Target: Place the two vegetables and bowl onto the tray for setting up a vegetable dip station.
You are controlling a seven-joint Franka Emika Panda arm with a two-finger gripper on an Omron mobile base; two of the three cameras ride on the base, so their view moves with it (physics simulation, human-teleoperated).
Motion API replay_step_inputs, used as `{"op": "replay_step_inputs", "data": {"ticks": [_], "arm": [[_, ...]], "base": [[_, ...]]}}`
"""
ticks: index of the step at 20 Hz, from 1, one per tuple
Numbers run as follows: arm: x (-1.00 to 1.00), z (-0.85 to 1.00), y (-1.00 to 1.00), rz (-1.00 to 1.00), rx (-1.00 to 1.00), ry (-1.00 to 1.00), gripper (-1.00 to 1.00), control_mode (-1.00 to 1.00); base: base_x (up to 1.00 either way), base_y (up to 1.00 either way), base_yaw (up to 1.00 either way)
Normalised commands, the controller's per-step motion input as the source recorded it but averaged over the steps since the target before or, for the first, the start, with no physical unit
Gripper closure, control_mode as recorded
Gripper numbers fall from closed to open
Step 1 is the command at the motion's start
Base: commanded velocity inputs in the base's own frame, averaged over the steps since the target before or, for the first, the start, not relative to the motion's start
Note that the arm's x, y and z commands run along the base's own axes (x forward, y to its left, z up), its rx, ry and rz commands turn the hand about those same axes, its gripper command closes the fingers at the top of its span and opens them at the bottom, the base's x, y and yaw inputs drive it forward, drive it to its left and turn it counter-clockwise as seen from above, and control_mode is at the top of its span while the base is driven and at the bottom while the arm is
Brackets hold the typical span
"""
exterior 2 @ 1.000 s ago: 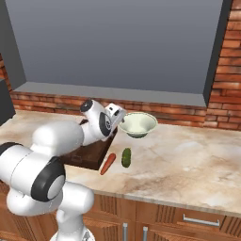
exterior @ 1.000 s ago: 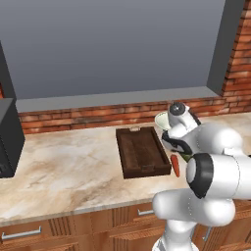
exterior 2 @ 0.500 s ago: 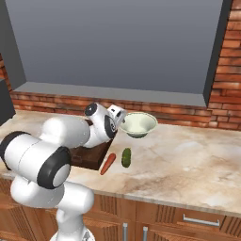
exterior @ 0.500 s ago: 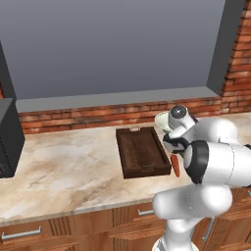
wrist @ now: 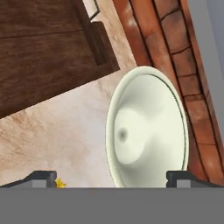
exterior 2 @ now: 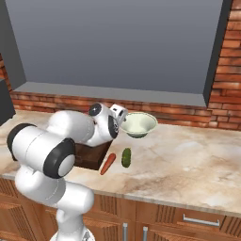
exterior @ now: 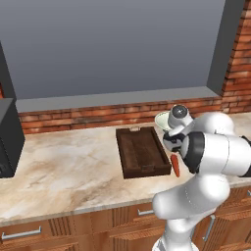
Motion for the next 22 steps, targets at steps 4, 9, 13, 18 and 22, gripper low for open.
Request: {"op": "replay_step_inputs", "data": {"ticks": [4, 9, 13, 18, 22], "arm": [[0.21, -0.05, -0.02, 0.04, 0.0, 0.0, -1.0, -1.0], [0.07, -0.12, -0.02, 0.03, 0.0, 0.0, -1.0, -1.0], [0.03, -0.25, 0.0, 0.02, -0.02, 0.0, -1.0, -1.0], [0.0, -0.19, -0.02, 0.0, -0.04, 0.0, -1.0, -1.0], [0.0, -0.21, -0.01, 0.0, -0.09, 0.0, -1.0, -1.0]], "base": [[0.0, 0.0, 0.0], [0.0, 0.0, 0.0], [0.0, 0.0, 0.0], [0.0, 0.0, 0.0], [0.0, 0.0, 0.0]]}}
